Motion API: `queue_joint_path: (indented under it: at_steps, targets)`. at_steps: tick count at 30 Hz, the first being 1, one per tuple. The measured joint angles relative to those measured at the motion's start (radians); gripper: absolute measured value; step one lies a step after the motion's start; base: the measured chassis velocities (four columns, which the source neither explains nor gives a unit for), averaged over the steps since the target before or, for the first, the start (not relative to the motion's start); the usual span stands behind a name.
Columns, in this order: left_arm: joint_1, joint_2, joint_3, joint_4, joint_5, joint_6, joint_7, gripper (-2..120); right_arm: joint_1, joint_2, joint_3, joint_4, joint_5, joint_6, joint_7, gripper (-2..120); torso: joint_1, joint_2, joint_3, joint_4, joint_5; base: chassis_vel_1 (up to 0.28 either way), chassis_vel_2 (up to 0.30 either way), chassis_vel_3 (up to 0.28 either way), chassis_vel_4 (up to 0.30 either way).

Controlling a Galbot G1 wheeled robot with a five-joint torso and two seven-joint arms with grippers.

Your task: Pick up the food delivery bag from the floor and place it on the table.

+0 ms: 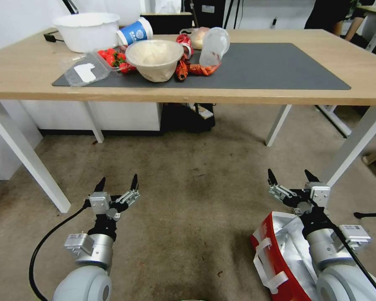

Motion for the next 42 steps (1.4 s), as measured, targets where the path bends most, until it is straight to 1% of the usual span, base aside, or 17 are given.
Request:
queue_joint_path:
  at_steps: [1,3,4,7,8,10,11,17,22,34,37,41,42]
  targets:
    - [0.000,0.000,0.000,0.000,0.000,0.000,0.000,100,0.000,0.000,0.000,0.000,0.000,0.000,0.000,100,0.000,0.000,0.000,0.0000,0.0000,0.000,0.000,0.000,0.000]
    - [-0.001,0.000,0.000,0.001,0.000,0.000,0.000,100,0.000,0.000,0.000,0.000,-0.001,0.000,0.000,100,-0.001,-0.012,-0.011,0.0000,0.0000,0.000,0.000,0.000,0.000]
    - [-0.001,0.000,0.000,0.001,0.000,0.000,0.000,100,0.000,0.000,0.000,0.000,-0.001,0.000,0.000,100,-0.001,-0.012,-0.011,0.0000,0.0000,0.000,0.000,0.000,0.000]
    - [-0.001,0.002,0.000,0.002,-0.001,0.000,0.000,100,0.000,0.000,0.000,-0.002,-0.002,0.000,0.000,100,-0.003,-0.028,-0.024,0.0000,0.0000,0.000,0.000,0.000,0.000]
    - [-0.001,0.002,0.000,0.002,-0.001,0.000,0.000,100,0.000,0.000,0.000,-0.002,-0.002,0.000,0.000,100,-0.003,-0.028,-0.024,0.0000,0.0000,0.000,0.000,0.000,0.000]
    - [-0.002,0.003,0.000,0.004,-0.001,0.000,0.000,100,-0.001,0.000,-0.001,-0.003,-0.004,0.000,0.000,100,-0.003,-0.040,-0.036,0.0000,0.0000,0.000,0.000,0.000,0.000]
    - [-0.002,0.003,0.000,0.004,-0.001,0.000,0.000,100,-0.001,0.000,-0.001,-0.003,-0.004,0.000,0.000,100,-0.003,-0.040,-0.036,0.0000,0.0000,0.000,0.000,0.000,0.000]
    - [-0.002,0.006,-0.001,0.006,-0.002,0.000,0.001,100,-0.002,0.000,-0.002,-0.004,-0.006,0.001,0.000,100,-0.004,-0.066,-0.062,0.0000,0.0000,0.000,0.000,0.000,0.000]
    - [-0.003,0.006,-0.001,0.006,-0.002,0.000,0.001,100,-0.002,-0.001,-0.001,-0.004,-0.006,0.001,0.000,100,-0.008,-0.082,-0.065,0.0000,0.0000,0.000,0.000,0.000,0.000]
    - [-0.006,0.006,-0.001,0.010,-0.002,-0.003,0.001,100,-0.002,-0.004,-0.002,-0.006,-0.006,0.002,-0.001,100,-0.009,-0.083,-0.065,0.0000,0.0000,0.000,0.000,0.000,0.000]
    - [-0.005,0.006,-0.002,0.011,0.004,-0.009,0.002,100,-0.007,-0.013,-0.001,-0.012,-0.006,0.002,-0.001,100,-0.009,-0.082,-0.065,0.0000,0.0000,0.000,0.000,0.000,0.000]
    - [-0.003,0.010,-0.003,0.011,0.007,-0.015,0.003,100,-0.015,-0.043,0.011,-0.023,0.006,-0.006,0.004,100,-0.009,-0.080,-0.065,0.0000,0.0000,0.000,0.000,0.000,0.000]
    - [-0.002,0.011,-0.005,0.007,0.007,-0.015,0.004,100,-0.020,-0.060,0.020,-0.024,0.022,-0.020,0.007,100,-0.009,-0.080,-0.065,-0.0001,0.0000,0.000,0.000,0.000,0.000]
